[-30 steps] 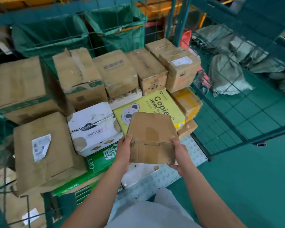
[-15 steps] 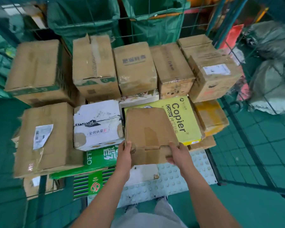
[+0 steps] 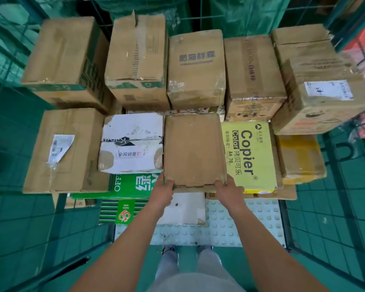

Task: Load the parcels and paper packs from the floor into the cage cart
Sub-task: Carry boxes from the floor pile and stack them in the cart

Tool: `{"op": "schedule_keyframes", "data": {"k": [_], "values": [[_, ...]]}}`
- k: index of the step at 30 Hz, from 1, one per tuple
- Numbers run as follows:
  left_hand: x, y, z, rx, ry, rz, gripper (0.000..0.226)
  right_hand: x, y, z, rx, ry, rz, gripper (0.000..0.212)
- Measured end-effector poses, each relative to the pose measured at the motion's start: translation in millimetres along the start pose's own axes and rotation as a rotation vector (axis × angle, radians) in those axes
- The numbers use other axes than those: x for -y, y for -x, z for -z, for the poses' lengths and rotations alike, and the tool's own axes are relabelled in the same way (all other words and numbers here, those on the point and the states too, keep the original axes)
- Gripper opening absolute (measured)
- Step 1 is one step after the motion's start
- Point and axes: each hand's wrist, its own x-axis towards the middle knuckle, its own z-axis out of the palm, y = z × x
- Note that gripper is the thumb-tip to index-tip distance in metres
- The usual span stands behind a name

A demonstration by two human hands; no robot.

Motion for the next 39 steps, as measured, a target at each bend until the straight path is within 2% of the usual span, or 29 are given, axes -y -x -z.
{"op": "schedule_keyframes", "data": {"k": [4, 7, 11, 13, 17, 19, 21, 27, 32, 39], "values": [[1.4, 2.4, -7.0, -0.003, 0.097, 0.028, 0.046, 7.0, -2.5, -2.3, 0.012, -0.153, -0.037, 0.059], [8.3, 11.5, -9.6, 0.01, 0.154, 0.049, 0.057, -0.9, 0.6, -6.8, 0.061, -0.237, -0.084, 0.06], [14.0, 23.3, -14.2, 0.051, 0.185, 0.05, 0.066, -15.2, 11.5, -6.5, 0.122, -0.31, -0.107, 0.038], [15.2, 27.5, -16.5, 0.059, 0.156, 0.052, 0.07, -19.9, 14.6, -5.3, 0.141, -0.337, -0.111, 0.036], [14.4, 39.5, -20.6, 0.089, 0.115, 0.042, 0.074, -29.3, 22.2, -3.6, 0.145, -0.336, -0.018, 0.05], [15.0, 44.8, -21.8, 0.099, 0.115, 0.042, 0.071, -31.1, 27.7, -2.3, 0.133, -0.378, 0.003, 0.06], [18.0, 49.3, -21.7, 0.102, 0.136, 0.04, 0.066, -31.5, 32.8, -3.7, 0.135, -0.382, 0.022, 0.061], [40.8, 73.4, -4.3, 0.055, 0.229, 0.041, 0.061, -23.4, 53.6, -34.4, 0.223, -0.259, 0.051, 0.072], [76.4, 94.1, 29.2, -0.023, 0.364, 0.07, 0.059, -19.5, 81.4, -70.2, 0.373, -0.097, 0.091, 0.064], [156.2, 129.5, 82.9, -0.12, 0.547, 0.06, 0.053, -20.1, 131.8, -132.3, 0.455, 0.131, 0.178, 0.059]]}}
